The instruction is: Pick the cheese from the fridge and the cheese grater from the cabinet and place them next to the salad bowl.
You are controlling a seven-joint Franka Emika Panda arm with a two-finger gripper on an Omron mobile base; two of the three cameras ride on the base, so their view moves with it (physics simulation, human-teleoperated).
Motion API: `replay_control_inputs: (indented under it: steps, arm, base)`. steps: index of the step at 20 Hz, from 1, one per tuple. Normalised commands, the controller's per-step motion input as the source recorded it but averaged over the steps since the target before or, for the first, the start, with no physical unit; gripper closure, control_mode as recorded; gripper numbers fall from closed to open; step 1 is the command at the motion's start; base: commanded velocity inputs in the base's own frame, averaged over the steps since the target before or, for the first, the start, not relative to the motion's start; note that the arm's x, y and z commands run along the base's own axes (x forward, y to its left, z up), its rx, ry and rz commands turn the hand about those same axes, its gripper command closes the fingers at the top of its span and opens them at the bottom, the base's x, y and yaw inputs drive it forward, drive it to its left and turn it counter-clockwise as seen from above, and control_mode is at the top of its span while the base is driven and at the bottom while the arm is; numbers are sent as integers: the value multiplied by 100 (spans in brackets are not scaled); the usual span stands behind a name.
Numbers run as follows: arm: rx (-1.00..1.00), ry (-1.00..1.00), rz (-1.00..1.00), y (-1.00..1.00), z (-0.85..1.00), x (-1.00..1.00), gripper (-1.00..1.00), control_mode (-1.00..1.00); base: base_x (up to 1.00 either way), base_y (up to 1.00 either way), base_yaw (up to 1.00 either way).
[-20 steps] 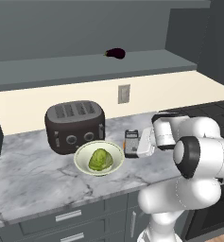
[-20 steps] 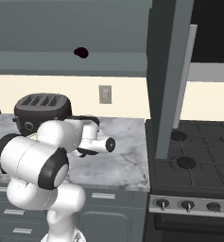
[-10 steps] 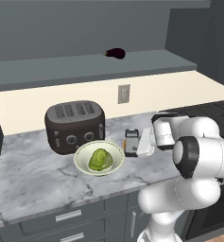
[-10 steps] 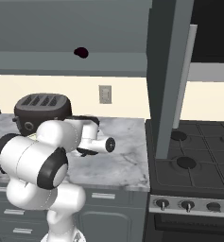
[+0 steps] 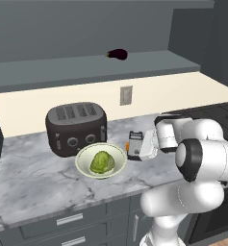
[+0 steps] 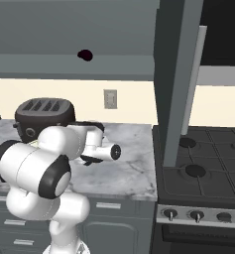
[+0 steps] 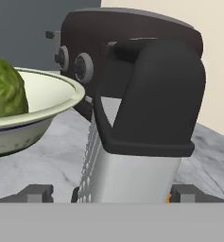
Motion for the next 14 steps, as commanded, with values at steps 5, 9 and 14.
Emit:
replay_control_inputs:
  steps: [5, 9, 14]
  arm:
    - [0, 0, -2, -13, 0, -1, -100, -100]
    - [0, 0, -8, -15, 0, 0, -100, -100]
    - [0, 0, -8, -6, 4, -1, -100, -100]
  base:
    - [0, 0, 0]
    - [0, 0, 0]
    - [0, 0, 0]
